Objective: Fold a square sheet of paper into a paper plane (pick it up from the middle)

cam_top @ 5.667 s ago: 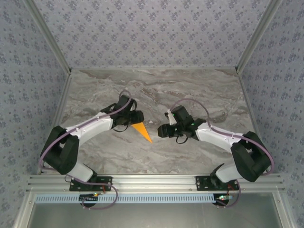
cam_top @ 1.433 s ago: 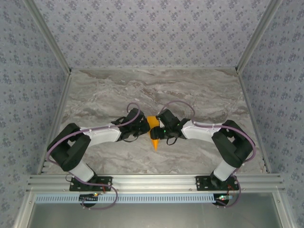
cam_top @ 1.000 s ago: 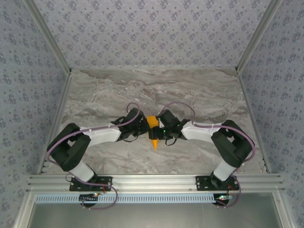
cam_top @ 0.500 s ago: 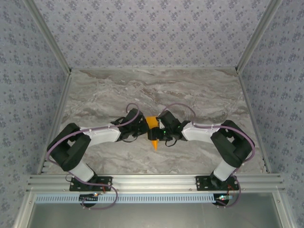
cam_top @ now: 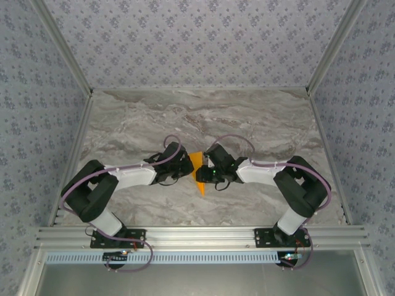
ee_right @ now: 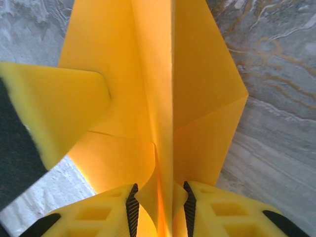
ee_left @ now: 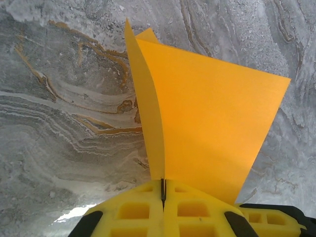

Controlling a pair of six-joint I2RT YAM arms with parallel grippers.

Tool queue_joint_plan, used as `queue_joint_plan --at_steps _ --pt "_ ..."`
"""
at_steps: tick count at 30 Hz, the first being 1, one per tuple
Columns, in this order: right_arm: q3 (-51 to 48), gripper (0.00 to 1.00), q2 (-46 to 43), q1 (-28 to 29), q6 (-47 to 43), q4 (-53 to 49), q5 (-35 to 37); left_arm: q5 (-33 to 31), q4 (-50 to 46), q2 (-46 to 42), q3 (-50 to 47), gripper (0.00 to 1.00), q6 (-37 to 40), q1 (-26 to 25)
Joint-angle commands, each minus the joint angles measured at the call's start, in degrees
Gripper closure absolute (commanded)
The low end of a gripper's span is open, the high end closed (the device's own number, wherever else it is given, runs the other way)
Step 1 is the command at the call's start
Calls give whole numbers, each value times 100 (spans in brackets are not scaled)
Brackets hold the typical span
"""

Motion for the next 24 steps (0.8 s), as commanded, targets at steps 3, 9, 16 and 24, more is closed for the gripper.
queue_joint_plan --at_steps 3,9,16,24 --pt "272 71 194 34 -10 -390 246 63 14 -105 3 98 65 42" --pt "413 85 251 51 -10 -582 335 -57 -373 -299 141 71 217 77" --pt "755 91 -203 -43 -446 -1741 1177 -815 -1634 -945 286 33 378 327" --pt "939 90 -191 -357 -651 -2566 1916 -1685 -2724 -1382 322 10 509 482"
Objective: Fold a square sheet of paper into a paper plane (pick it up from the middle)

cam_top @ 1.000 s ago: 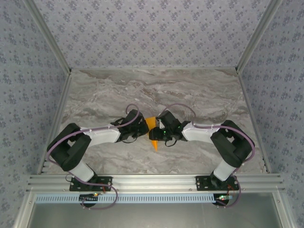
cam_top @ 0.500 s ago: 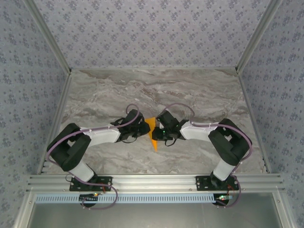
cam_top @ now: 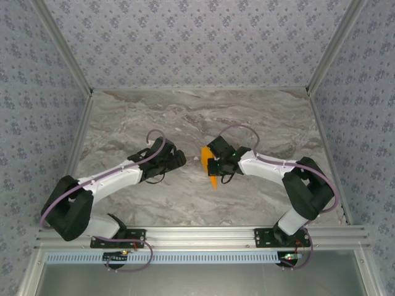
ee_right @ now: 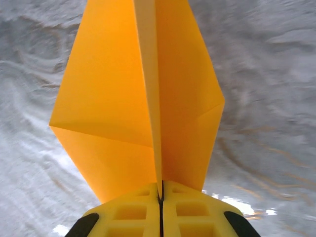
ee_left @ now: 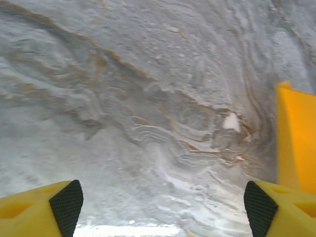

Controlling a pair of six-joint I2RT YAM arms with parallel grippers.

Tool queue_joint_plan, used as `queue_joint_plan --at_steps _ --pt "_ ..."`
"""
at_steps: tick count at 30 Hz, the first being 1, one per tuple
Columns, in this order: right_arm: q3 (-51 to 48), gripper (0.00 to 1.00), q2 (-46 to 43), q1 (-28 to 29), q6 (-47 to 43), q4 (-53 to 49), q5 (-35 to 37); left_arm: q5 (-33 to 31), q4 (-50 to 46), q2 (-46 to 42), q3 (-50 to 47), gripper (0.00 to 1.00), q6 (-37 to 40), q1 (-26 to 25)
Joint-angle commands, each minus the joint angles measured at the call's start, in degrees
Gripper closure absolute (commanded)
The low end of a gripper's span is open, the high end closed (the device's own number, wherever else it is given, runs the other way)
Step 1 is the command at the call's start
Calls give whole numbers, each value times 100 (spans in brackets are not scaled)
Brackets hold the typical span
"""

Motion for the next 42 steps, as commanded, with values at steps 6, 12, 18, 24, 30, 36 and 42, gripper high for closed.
queue_joint_plan --at_steps 6,12,18,24,30,36,42 --pt "285 85 419 -125 -114 -683 578 -463 -688 -136 69 1 54 76" --pt "390 82 673 -96 -59 -662 597 -434 -661 -162 9 1 19 95" --pt "390 82 916 -95 -48 -647 645 -434 -705 -163 -25 1 -1 126" --pt "426 88 1096 -100 124 -637 625 -435 -748 -197 -76 1 -5 146" --pt "1368 91 1094 -136 -202 -1126 1050 -460 -783 -249 -116 1 -1 174" --pt "2589 91 1902 -414 -475 -1184 1255 -463 -784 -346 -186 1 -45 174" --pt "3442 89 2542 -590 -656 -1298 1519 -434 -837 -366 -214 1 -36 178"
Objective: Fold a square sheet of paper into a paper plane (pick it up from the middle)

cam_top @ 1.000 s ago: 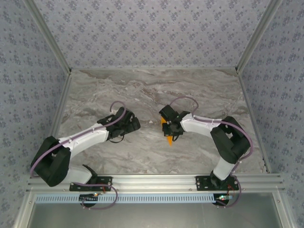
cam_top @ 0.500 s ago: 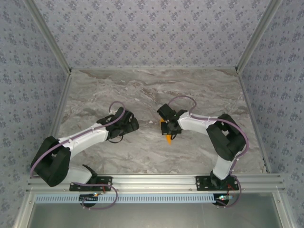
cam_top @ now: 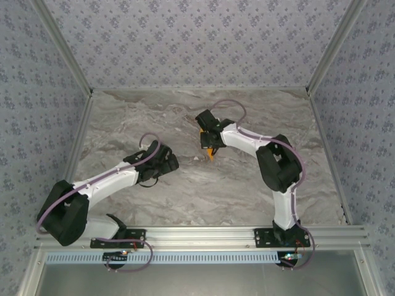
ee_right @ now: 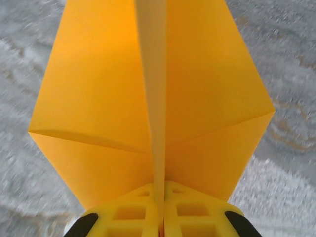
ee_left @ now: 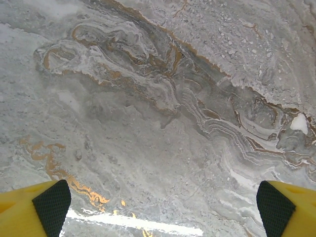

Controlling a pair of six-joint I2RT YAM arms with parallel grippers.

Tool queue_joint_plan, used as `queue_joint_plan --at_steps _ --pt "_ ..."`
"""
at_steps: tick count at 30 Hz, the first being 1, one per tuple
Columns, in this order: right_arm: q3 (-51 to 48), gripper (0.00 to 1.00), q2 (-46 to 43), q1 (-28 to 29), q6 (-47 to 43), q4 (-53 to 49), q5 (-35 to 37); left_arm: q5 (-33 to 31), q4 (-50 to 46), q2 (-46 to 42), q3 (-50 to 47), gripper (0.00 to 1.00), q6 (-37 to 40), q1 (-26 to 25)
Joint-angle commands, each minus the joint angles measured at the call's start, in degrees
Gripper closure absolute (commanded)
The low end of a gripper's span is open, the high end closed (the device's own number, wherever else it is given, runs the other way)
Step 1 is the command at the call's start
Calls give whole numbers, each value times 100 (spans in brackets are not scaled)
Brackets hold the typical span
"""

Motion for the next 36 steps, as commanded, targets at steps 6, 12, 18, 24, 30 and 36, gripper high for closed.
queue_joint_plan --at_steps 6,12,18,24,30,36 --pt "598 75 597 -104 -170 -351 136 -47 -55 -109 -116 1 -34 28" --pt "620 75 849 -110 -67 -337 13 -47 -41 -56 -124 1 -16 30" --pt "465 75 1033 -104 105 -347 -24 -40 -68 -56 -98 1 10 25" --pt "512 75 875 -121 230 -528 6 -79 -137 -56 -26 1 53 35" --pt "801 58 -67 -129 388 -766 -9 -413 -620 -106 505 1 325 200" --pt "442 37 -1321 -344 587 -664 106 -808 -1087 -328 1145 1 864 783"
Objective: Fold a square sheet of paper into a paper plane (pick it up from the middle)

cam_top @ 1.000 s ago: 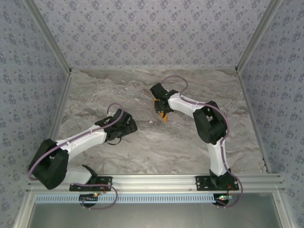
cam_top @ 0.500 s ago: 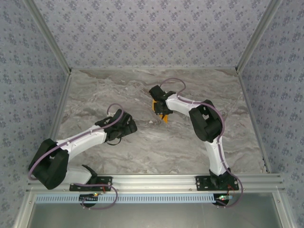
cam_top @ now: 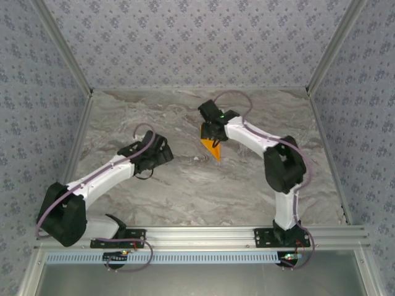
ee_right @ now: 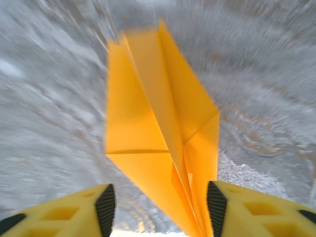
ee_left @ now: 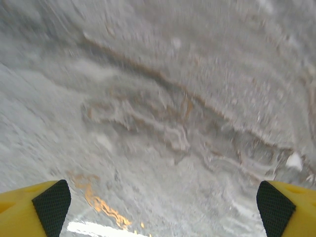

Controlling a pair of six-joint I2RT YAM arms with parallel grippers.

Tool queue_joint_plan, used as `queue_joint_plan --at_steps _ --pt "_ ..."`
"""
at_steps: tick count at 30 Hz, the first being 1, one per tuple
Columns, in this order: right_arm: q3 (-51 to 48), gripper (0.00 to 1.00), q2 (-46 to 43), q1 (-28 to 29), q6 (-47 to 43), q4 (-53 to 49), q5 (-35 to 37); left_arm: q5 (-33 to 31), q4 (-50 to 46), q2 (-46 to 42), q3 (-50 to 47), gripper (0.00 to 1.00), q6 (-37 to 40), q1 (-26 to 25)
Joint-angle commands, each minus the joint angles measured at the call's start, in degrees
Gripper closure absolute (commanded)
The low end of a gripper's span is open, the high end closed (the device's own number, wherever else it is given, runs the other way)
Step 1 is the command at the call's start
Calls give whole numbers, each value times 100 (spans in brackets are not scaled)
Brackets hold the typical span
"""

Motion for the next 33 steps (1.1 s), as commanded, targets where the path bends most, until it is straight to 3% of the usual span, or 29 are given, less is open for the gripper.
queue_joint_plan --at_steps 1,5,8,13,16,21,24,29,33 --pt "-225 35 -937 -220 194 -37 208 -458 -439 -304 424 1 497 374" --pt "-1051 22 -2005 -515 -61 366 879 -722 -408 -539 510 1 1100 923" --pt "-1888 3 -2838 -832 -433 791 1602 -830 -40 -808 242 1 1564 1377" --pt "-3545 0 -4100 -1774 -1272 1816 1653 -1049 1338 -1336 -809 1 2333 2031" --pt "-4249 0 -4496 -2266 -1375 2160 2100 -1222 2068 -1491 -1340 1 2657 2328" --pt "-5363 0 -4472 -2845 -1694 3393 2328 -1252 3774 -1427 -2248 1 3480 2495" --pt "-6139 0 -4276 -2941 -2162 4883 2248 -1253 4228 -1189 -2359 1 3853 2599" --pt "-6494 0 -3752 -3055 -2498 5943 2014 -506 5521 -503 -2729 1 4228 2862" --pt "-6632 0 -3310 -3121 -2899 6786 1392 216 6585 -72 -2905 1 4559 2924"
